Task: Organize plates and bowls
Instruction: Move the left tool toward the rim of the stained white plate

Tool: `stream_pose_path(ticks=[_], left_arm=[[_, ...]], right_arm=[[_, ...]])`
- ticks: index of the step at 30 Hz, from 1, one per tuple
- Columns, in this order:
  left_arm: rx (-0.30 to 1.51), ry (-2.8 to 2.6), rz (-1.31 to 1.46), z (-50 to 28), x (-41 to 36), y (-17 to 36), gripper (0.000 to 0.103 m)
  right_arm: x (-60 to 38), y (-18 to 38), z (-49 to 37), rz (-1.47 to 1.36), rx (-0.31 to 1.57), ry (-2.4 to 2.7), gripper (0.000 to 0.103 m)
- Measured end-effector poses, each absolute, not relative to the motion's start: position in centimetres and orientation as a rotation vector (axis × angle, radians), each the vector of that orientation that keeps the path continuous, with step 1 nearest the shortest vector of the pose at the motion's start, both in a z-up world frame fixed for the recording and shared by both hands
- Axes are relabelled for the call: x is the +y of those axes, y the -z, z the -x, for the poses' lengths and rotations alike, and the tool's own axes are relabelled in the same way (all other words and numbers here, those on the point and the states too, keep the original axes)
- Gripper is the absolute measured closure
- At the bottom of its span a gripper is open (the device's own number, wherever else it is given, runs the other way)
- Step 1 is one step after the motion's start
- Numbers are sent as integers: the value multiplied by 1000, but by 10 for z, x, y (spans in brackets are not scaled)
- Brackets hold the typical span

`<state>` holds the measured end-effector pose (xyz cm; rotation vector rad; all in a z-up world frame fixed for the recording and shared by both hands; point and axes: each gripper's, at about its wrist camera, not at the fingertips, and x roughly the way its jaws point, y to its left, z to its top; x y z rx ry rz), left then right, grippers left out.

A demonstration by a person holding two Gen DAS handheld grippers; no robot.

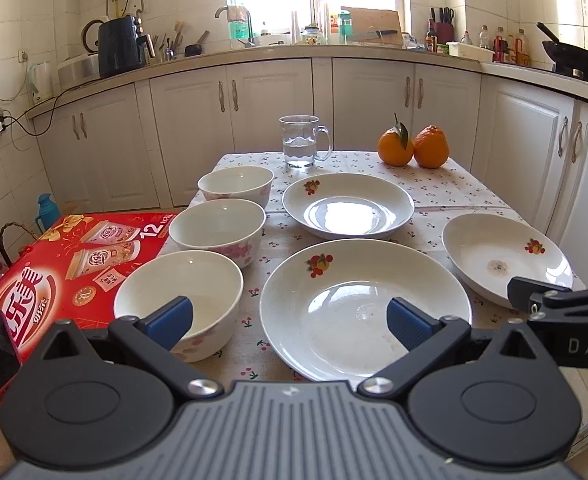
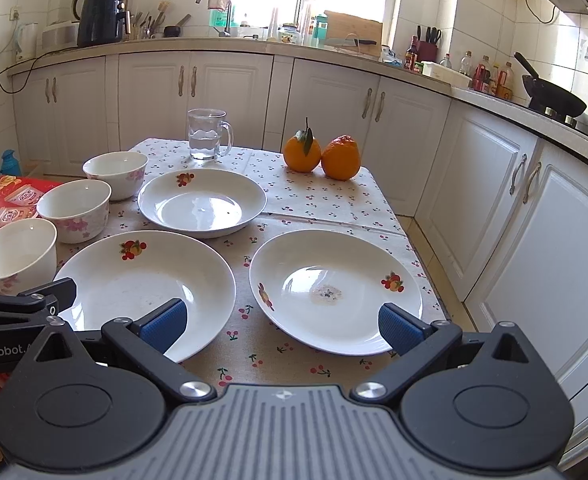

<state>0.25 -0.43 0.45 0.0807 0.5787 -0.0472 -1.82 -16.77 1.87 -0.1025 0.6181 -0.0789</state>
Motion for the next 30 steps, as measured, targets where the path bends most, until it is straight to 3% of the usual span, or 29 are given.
stream_pose_path(ticks=[20, 30], left_arm=[[592, 170, -108, -46, -12, -30, 1], [607, 275, -204, -75, -34, -24, 1]], right_arm=[[-209, -27, 9, 128, 589, -54, 0], [-264, 17, -4, 71, 696, -71, 0]])
